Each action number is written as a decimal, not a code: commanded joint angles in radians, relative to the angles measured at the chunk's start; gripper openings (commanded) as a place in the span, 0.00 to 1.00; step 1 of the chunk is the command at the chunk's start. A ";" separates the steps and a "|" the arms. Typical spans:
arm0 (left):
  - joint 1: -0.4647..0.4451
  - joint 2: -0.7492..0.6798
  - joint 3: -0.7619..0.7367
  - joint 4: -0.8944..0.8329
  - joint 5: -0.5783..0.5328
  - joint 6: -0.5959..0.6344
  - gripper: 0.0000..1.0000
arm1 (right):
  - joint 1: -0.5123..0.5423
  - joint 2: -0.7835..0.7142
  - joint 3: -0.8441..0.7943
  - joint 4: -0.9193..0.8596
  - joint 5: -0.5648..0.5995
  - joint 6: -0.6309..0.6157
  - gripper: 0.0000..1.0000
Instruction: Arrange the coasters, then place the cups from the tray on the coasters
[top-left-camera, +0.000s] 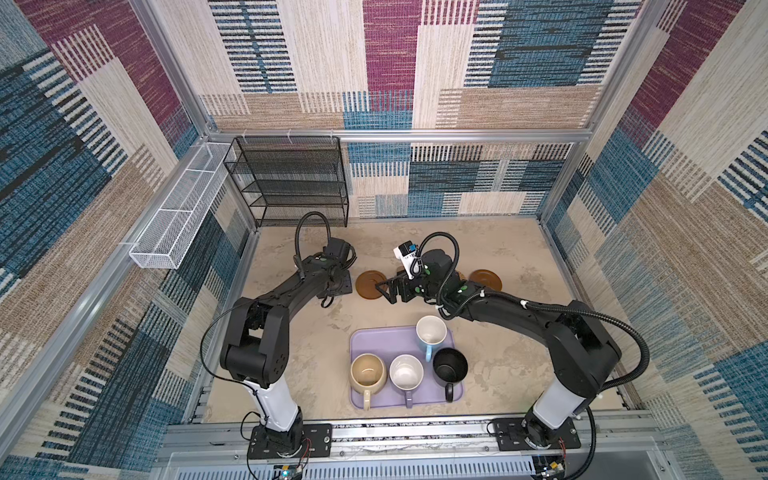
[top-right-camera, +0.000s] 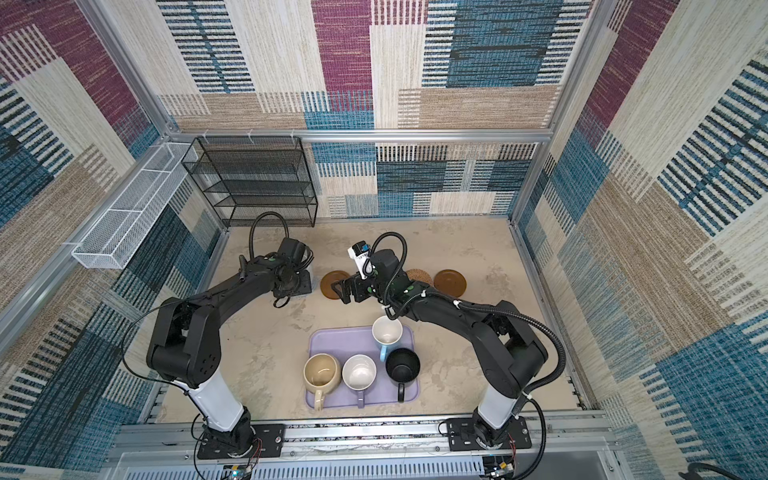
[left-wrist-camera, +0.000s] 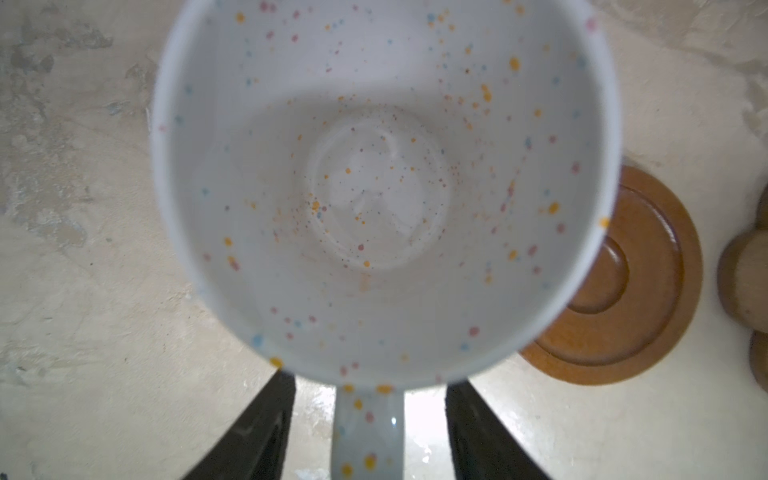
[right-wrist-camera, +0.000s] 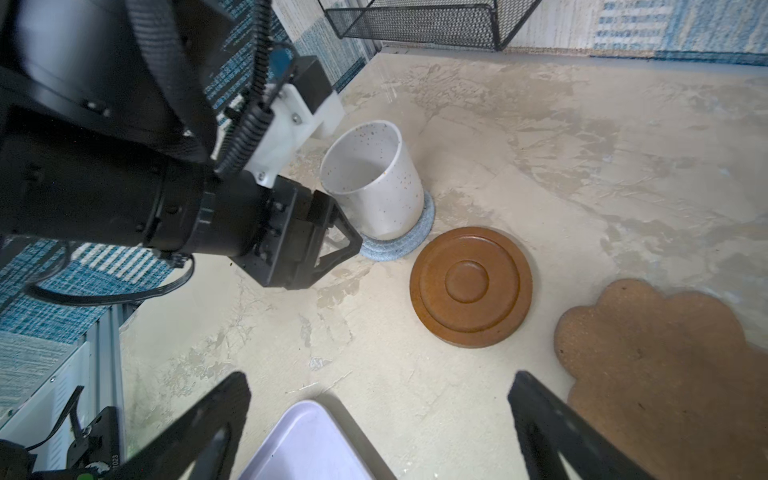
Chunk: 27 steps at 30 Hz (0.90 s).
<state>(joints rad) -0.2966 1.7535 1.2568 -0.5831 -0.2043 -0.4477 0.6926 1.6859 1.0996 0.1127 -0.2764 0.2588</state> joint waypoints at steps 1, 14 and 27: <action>0.000 -0.051 -0.023 0.004 -0.007 -0.025 0.73 | -0.001 -0.041 0.002 -0.060 0.050 -0.016 1.00; -0.006 -0.392 -0.103 -0.062 0.236 -0.024 0.99 | 0.001 -0.372 -0.120 -0.450 0.212 0.105 0.99; -0.137 -0.656 -0.263 0.103 0.683 -0.087 0.94 | 0.056 -0.608 -0.212 -0.793 0.217 0.296 0.72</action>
<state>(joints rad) -0.3969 1.1152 1.0168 -0.5583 0.3836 -0.4976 0.7284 1.0866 0.8898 -0.5842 -0.0917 0.4870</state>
